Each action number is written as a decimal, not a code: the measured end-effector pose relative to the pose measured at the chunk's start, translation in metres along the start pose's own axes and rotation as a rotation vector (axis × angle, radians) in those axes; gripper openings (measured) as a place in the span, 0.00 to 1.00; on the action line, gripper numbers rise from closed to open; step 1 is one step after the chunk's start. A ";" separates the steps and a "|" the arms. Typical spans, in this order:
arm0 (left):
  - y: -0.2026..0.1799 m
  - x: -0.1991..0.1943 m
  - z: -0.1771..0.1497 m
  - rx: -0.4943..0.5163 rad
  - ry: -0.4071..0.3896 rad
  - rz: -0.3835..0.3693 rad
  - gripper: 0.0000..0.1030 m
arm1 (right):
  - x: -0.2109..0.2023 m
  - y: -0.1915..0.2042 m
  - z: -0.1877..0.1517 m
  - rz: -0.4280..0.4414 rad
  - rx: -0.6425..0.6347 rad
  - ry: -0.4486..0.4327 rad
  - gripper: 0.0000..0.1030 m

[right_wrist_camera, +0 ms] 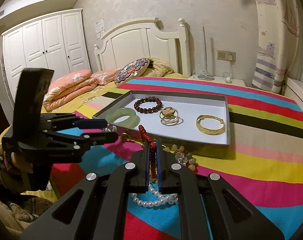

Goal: Organize jewelry
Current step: 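Carry the silver brooch and red strand into the tray and open both grippers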

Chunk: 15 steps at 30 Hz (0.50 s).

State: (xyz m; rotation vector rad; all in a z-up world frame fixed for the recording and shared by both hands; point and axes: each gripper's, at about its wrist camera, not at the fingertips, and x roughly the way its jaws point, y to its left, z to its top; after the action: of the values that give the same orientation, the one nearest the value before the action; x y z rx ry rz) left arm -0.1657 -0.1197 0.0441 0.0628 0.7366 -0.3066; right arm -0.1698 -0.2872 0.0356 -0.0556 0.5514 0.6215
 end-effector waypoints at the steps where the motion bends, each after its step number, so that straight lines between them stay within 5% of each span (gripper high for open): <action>1: -0.001 -0.001 0.002 0.003 -0.003 0.002 0.48 | 0.000 -0.001 0.001 -0.002 0.004 -0.002 0.06; 15: -0.006 0.009 0.041 0.073 -0.019 0.034 0.48 | 0.007 -0.012 0.042 -0.091 -0.028 -0.006 0.06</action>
State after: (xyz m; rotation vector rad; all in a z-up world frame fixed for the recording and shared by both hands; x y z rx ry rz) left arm -0.1348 -0.1347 0.0690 0.1410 0.7046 -0.3013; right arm -0.1382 -0.2846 0.0666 -0.1049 0.5313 0.5408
